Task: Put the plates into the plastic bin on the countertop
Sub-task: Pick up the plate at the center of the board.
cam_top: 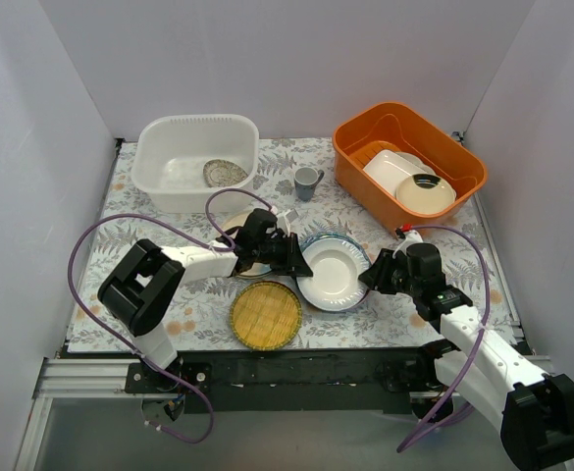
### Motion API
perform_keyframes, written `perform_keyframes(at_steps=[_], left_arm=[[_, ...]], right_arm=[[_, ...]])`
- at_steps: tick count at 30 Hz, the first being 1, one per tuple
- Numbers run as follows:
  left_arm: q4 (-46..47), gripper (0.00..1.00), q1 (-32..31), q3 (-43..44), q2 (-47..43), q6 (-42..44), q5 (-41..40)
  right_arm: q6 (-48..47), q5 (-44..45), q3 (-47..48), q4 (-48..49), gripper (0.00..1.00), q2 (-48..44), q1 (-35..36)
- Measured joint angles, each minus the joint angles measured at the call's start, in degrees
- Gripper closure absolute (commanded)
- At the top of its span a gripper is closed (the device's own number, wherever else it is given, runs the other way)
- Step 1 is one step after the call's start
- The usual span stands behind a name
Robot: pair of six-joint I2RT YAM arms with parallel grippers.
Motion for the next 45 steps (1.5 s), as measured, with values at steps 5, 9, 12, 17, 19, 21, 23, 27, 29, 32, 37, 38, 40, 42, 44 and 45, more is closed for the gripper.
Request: perform_keyframes(at_steps=[5,9,12,17,19,21,23,27,29,32,37,38,40,42,44,45], left_arm=[[0.9,1.0,0.2,0.0,0.0,-0.6,0.3],[0.8,1.0,0.2,0.0,0.0,-0.5,0.2],[0.8,1.0,0.2,0.0,0.0,-0.5,0.2],[0.8,1.0,0.1,0.0,0.0,-0.5,0.1],[0.8,1.0,0.0,0.0,0.0,-0.5,0.0],[0.6,1.0,0.0,0.0,-0.1,-0.5,-0.1],[0.5,1.0,-0.1,0.0,-0.2,-0.4,-0.3],[0.2,1.0,-0.2,0.0,-0.3,-0.4,-0.5],[0.0,1.0,-0.2,0.1,-0.5,-0.4,-0.7],[-0.5,1.0,-0.2,0.1,-1.0,-0.3,-1.0],[-1.7,1.0,-0.2,0.1,-1.9,0.2,-1.8],[-1.9,1.0,-0.2,0.1,-2.1,0.2,-2.0],[-2.2,1.0,-0.3,0.1,-2.5,0.4,-2.5],[-2.8,1.0,-0.3,0.1,-3.1,0.5,-3.1],[-3.4,1.0,-0.3,0.1,-3.7,0.6,-3.7],[-3.5,1.0,-0.3,0.1,-4.0,0.6,-3.9]], right_arm=[[0.0,-0.2,-0.3,0.2,0.62,0.0,-0.1],[0.0,-0.3,-0.3,0.3,0.6,0.0,-0.1],[0.0,-0.5,-0.3,0.3,0.53,0.0,-0.1],[0.3,-1.7,-0.3,0.9,0.38,-0.2,0.0],[0.3,-2.1,-0.3,1.2,0.31,-0.2,0.0],[0.2,-2.3,-0.3,1.4,0.23,-0.3,0.0],[0.3,-2.4,-0.3,1.5,0.18,-0.7,0.0],[0.2,-2.6,-0.3,1.6,0.07,-1.1,0.0],[0.2,-2.6,-0.3,1.6,0.03,-1.2,0.0],[0.0,-2.6,-0.3,1.6,0.02,-1.3,0.0],[-0.1,-2.7,-0.3,1.5,0.02,-1.7,0.0],[-0.1,-2.7,-0.3,1.5,0.02,-1.7,0.0],[-0.2,-2.7,-0.3,1.5,0.02,-1.7,0.0],[-0.2,-2.8,-0.3,1.4,0.02,-1.9,0.0],[-0.2,-2.8,-0.3,1.3,0.02,-2.4,0.0],[-0.2,-2.8,-0.3,1.2,0.02,-2.6,0.0]])
